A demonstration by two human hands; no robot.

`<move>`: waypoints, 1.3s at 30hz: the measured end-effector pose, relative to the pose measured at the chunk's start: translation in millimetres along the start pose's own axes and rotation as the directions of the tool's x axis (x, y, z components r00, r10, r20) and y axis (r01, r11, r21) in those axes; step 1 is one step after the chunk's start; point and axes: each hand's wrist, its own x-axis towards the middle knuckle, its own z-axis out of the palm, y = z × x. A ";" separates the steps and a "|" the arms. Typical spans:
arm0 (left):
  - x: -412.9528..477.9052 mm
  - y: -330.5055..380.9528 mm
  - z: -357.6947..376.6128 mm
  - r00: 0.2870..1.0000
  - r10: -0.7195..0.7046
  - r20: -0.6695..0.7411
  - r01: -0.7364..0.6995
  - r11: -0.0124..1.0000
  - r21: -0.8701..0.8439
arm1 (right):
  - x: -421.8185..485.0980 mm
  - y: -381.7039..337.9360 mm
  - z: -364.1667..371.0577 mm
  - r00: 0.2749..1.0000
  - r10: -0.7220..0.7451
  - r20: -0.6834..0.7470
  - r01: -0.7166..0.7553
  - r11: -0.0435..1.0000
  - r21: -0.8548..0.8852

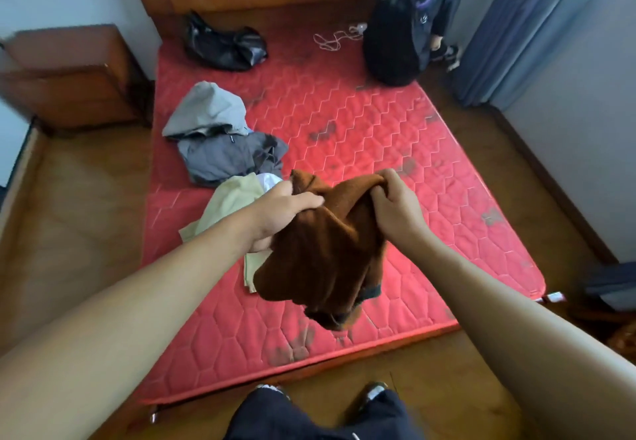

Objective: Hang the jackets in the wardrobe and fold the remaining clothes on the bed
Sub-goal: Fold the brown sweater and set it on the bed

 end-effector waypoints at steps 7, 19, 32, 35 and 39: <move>17.2 52.7 56.6 0.982 -0.131 -0.139 0.045 0.867 -0.496 | -57.9 49.3 -7.1 0.969 -0.235 0.079 0.227 0.970 0.091; 42.8 51.0 136.7 0.813 -0.043 -0.581 0.034 0.999 -0.027 | 30.8 79.4 -79.8 0.974 -0.138 0.179 0.073 0.942 0.326; 28.5 82.6 197.0 0.858 0.492 -0.144 -0.060 0.375 0.925 | 89.2 19.1 -167.9 0.792 -0.152 0.592 0.004 0.970 0.243; 37.2 76.8 211.8 0.837 0.546 -0.023 -0.100 0.194 0.976 | 92.2 24.9 -176.7 0.775 -0.025 0.632 -0.194 0.942 0.275; 44.9 64.5 213.1 0.594 0.802 0.070 -0.313 0.150 0.938 | 97.4 42.6 -181.8 0.707 0.113 0.698 -0.466 0.817 0.340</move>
